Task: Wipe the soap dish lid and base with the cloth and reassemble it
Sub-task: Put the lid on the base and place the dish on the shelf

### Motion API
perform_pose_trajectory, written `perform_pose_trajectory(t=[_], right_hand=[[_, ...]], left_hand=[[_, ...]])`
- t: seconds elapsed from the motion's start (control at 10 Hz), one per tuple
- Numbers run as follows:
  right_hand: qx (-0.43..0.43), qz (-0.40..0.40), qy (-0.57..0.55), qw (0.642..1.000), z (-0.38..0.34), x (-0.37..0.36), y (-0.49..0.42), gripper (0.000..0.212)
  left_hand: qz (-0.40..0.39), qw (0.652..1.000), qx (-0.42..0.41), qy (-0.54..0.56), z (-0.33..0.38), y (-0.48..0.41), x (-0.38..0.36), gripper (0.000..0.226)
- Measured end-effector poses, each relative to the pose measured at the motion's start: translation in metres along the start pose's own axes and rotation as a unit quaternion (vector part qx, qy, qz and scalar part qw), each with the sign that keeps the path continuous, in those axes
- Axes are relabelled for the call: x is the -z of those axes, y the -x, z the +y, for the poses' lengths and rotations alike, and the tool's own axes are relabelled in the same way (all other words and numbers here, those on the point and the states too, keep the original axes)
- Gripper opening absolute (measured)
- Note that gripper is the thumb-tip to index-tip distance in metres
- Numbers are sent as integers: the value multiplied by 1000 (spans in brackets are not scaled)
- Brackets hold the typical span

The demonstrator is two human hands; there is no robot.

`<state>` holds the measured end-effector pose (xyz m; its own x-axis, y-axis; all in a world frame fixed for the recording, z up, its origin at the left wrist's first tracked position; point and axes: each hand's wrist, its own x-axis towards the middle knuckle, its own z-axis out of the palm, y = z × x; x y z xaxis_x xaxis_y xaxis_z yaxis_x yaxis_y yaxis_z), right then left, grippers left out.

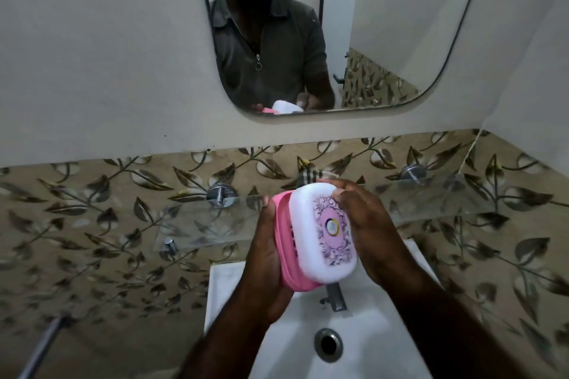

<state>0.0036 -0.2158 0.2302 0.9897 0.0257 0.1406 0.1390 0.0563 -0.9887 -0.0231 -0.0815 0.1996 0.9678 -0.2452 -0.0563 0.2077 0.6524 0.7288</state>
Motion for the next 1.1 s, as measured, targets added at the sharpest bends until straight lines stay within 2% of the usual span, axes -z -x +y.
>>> perform_pose_trajectory(t=[0.1,0.2,0.3,0.4,0.5,0.6,0.7,0.8,0.9,1.0,1.1], right_hand=[[31,53,89,994,18,-12,6,30],[36,41,107,993,27,-20,18,32],[53,18,129,990,33,-25,28,43],[71,18,178,981,38,-30,34,65],[86,19,201,976,37,-32,33,64],[76,-22,176,981,40,-32,30,64],[57,-71,191,977,39,-36,32,87],[44,-63,174,982,35,-34,32,100],[19,-36,104,994,29,-31,27,95],[27,-33,106,993,27,-32,27,91],[44,-13,122,991,29,-36,31,90]], left_hand=[[46,998,5,40,-5,9,-9,65],[81,997,11,9,-8,9,-10,60],[116,992,-13,-57,-7,10,-9,56],[75,992,7,-98,-9,12,-10,50],[83,995,2,-57,-8,15,-6,49],[101,992,-9,-75,-5,18,-8,59],[154,985,-51,-55,-5,19,-12,76],[154,986,-12,61,2,19,-14,78],[150,986,2,78,3,19,-11,63],[161,985,-4,69,2,19,-16,76],[156,986,-7,57,2,18,-19,66]])
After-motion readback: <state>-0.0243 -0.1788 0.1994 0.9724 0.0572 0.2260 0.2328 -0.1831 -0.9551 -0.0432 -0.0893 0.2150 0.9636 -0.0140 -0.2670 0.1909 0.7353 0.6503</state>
